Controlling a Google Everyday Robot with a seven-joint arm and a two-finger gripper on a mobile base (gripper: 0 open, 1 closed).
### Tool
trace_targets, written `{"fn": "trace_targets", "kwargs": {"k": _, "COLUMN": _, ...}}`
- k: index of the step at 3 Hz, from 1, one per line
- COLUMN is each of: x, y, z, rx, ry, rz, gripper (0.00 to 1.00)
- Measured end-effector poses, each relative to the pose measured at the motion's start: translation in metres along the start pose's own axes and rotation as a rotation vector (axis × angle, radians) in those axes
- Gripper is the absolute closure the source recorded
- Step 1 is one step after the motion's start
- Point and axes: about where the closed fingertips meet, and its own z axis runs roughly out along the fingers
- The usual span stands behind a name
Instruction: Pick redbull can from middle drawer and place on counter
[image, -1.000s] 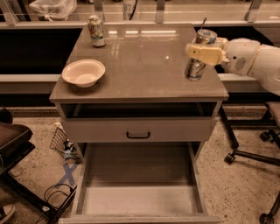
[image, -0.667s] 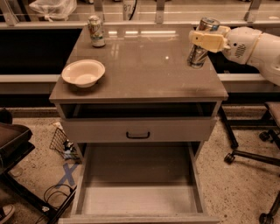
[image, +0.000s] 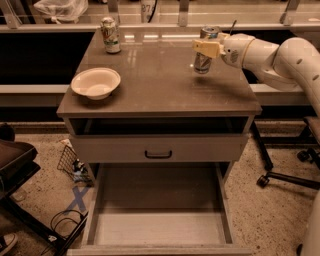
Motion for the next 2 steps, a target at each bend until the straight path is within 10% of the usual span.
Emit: {"fn": "trace_targets", "kwargs": {"k": 2, "x": 0.055, "y": 0.009, "z": 0.047, "rx": 0.01, "ry": 0.098, "rz": -0.046, "gripper": 0.98}}
